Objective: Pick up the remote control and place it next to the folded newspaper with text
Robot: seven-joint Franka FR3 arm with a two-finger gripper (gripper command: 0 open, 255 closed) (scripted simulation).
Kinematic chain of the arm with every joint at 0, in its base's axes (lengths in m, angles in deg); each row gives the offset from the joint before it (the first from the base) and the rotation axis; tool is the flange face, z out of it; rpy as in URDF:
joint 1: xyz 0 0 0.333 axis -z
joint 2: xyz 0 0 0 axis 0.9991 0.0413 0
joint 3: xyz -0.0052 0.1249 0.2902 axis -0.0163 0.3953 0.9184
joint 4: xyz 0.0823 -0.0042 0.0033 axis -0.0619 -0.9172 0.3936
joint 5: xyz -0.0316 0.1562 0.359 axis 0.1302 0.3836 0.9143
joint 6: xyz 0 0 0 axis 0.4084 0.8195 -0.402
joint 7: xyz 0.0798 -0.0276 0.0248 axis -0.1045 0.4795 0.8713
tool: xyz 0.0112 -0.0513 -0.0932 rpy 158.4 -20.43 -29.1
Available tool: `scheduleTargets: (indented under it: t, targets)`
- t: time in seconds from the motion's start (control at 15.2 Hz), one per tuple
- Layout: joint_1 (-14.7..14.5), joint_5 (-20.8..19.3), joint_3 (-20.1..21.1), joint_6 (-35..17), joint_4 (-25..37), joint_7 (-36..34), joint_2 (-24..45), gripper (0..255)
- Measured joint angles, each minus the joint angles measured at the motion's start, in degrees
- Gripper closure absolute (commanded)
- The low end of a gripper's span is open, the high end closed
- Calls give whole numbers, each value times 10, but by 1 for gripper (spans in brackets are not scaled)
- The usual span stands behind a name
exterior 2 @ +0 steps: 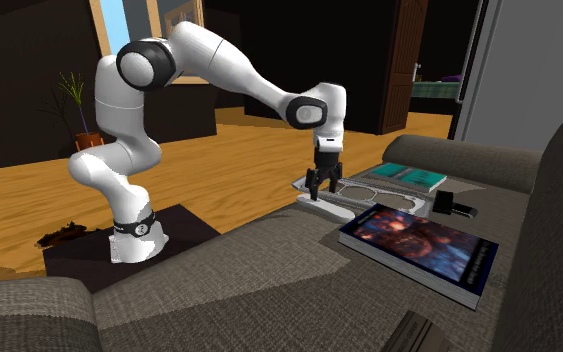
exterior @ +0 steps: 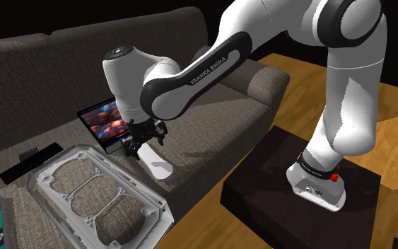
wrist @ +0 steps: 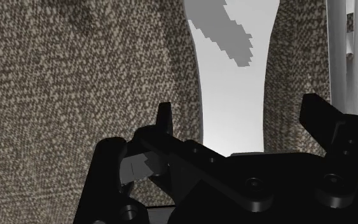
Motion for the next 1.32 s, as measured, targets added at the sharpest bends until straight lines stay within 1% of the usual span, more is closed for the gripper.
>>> scheduleTargets:
  t: [0.46, 0.86, 0.92, 1.32]
  targets:
    - [-9, -20, -9, -37, -12, -13, 30, 0]
    - [-10, -23, -11, -42, -12, -15, 35, 0]
    - [-10, -23, -11, -42, -12, -15, 35, 255]
    - [-10, -23, -11, -42, -12, -16, 35, 255]
